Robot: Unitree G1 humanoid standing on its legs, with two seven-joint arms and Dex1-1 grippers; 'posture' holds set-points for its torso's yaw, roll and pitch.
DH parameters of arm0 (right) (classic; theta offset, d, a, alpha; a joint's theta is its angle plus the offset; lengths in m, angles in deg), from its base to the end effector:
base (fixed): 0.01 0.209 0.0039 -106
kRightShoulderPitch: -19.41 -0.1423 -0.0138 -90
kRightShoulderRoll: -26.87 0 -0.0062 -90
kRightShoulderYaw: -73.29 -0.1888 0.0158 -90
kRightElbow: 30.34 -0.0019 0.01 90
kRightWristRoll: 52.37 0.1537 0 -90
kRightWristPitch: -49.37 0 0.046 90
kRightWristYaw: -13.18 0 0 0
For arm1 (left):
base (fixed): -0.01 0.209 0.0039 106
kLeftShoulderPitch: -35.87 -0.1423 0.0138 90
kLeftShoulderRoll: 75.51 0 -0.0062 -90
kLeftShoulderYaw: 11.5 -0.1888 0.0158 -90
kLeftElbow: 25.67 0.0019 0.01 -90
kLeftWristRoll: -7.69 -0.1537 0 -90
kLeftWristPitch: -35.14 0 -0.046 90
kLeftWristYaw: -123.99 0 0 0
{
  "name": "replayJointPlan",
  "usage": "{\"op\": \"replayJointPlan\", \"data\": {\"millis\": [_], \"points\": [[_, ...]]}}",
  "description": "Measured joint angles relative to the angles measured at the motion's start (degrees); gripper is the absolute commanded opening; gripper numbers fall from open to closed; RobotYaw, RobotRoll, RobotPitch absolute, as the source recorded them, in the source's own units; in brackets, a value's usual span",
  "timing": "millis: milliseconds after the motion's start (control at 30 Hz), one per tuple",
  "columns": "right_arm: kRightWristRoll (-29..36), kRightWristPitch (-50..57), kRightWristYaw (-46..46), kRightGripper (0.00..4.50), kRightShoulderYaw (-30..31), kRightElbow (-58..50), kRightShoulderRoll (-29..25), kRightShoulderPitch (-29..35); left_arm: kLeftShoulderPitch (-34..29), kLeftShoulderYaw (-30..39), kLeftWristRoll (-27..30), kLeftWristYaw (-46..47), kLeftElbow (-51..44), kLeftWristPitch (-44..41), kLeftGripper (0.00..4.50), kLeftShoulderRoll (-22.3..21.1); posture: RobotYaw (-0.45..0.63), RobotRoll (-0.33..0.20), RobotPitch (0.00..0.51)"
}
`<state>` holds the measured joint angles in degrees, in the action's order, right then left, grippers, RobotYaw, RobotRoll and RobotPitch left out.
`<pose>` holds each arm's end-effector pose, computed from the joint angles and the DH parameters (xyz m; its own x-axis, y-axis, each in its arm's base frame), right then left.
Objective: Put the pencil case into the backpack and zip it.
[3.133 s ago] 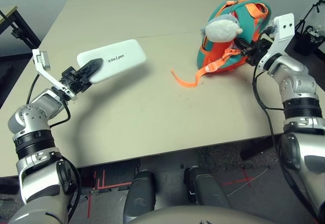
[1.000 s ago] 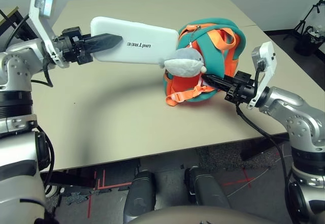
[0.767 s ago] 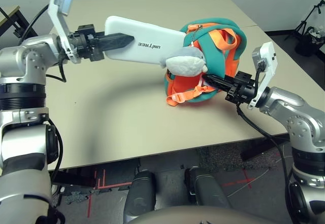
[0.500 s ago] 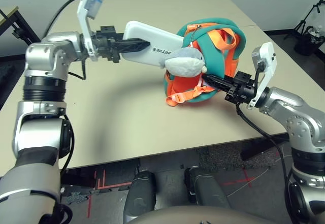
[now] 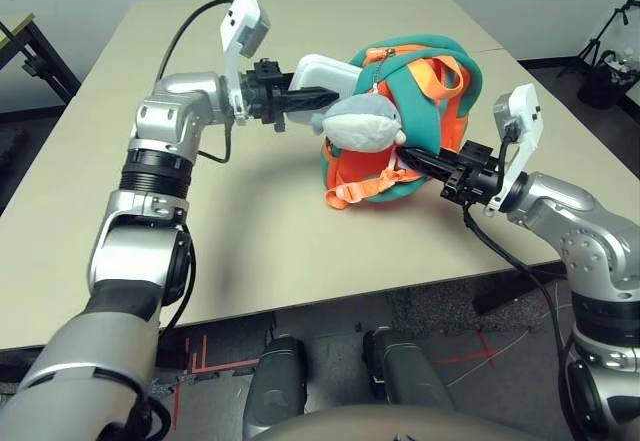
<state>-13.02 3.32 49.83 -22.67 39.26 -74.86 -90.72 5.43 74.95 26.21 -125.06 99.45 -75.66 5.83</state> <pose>0.2520 -0.1991 0.1780 0.6030 0.7977 -0.0027 -0.7927 0.5996 0.1100 0.3737 0.1849 0.2309 0.3243 -0.9420 -0.0863 0.9439 0.3163 0.0946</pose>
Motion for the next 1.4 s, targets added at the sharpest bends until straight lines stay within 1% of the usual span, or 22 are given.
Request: {"op": "replayJointPlan", "data": {"millis": [33, 67, 233, 267, 367, 533, 667, 767, 867, 1067, 1233, 1400], "points": [[0.0, 0.0, 0.0, 0.11, 0.1, 0.0, 0.0, 0.0, 0.1, 0.0, -0.6, 0.2, 0.3, 0.7, 2.03, 0.1, -0.13, 0.0, 0.058], [0.0, -0.1, -0.1, 0.11, 0.2, 0.0, 0.0, 0.0, 0.2, 0.0, -0.8, 0.3, 0.7, 1.3, 2.32, 0.2, -0.13, 0.0, 0.058], [0.0, -0.1, -0.2, 0.11, 0.4, 0.0, -0.2, 0.0, 0.7, 0.5, -1.4, 1.3, 1.5, 2.8, 4.26, -0.1, -0.13, 0.0, 0.054], [0.0, -0.1, -0.2, 0.11, 0.4, 0.0, -0.3, 0.0, 0.7, 0.9, -1.3, 1.3, 1.5, 2.4, 4.5, -0.4, -0.13, 0.0, 0.054], [-0.1, -0.2, -0.2, 0.11, 0.6, 0.0, -0.4, -0.1, 0.7, 2.7, -0.5, 1.3, 0.5, 0.1, 4.5, -2.0, -0.12, 0.0, 0.056], [-0.1, -0.4, -0.1, 0.11, 0.7, 0.0, -0.5, -0.2, 0.4, 5.5, 1.2, 1.3, -4.5, -4.1, 4.5, -5.7, -0.11, 0.0, 0.055], [-0.2, -0.7, -0.1, 0.11, 0.9, 0.1, -0.5, -0.3, -2.0, 7.7, 2.9, 1.7, -9.4, -7.2, 4.5, -8.6, -0.11, 0.0, 0.053], [-0.5, -0.8, 0.0, 0.11, 1.0, 0.2, -0.5, -0.4, -4.3, 9.8, 4.7, 2.8, -11.4, -9.9, 4.5, -9.7, -0.1, 0.0, 0.053], [-0.6, -0.9, 0.2, 0.11, 1.1, 0.3, -0.5, -0.6, -6.5, 11.3, 6.3, 3.6, -13.8, -12.6, 4.5, -10.2, -0.1, 0.0, 0.053], [-1.2, -1.0, 0.4, 0.11, 1.4, 0.6, -0.5, -1.0, -10.6, 11.2, 7.2, 5.3, -18.9, -15.0, 4.5, -9.8, -0.1, 0.0, 0.053], [-1.3, -1.0, 0.4, 0.11, 1.6, 0.8, -0.5, -1.3, -10.9, 9.3, 7.3, 5.6, -20.0, -15.5, 4.5, -8.6, -0.11, 0.0, 0.052], [-1.4, -1.0, 0.4, 0.11, 1.6, 0.8, -0.5, -1.3, -10.9, 9.0, 7.3, 5.5, -19.9, -15.5, 4.5, -8.0, -0.12, 0.0, 0.051]]}}
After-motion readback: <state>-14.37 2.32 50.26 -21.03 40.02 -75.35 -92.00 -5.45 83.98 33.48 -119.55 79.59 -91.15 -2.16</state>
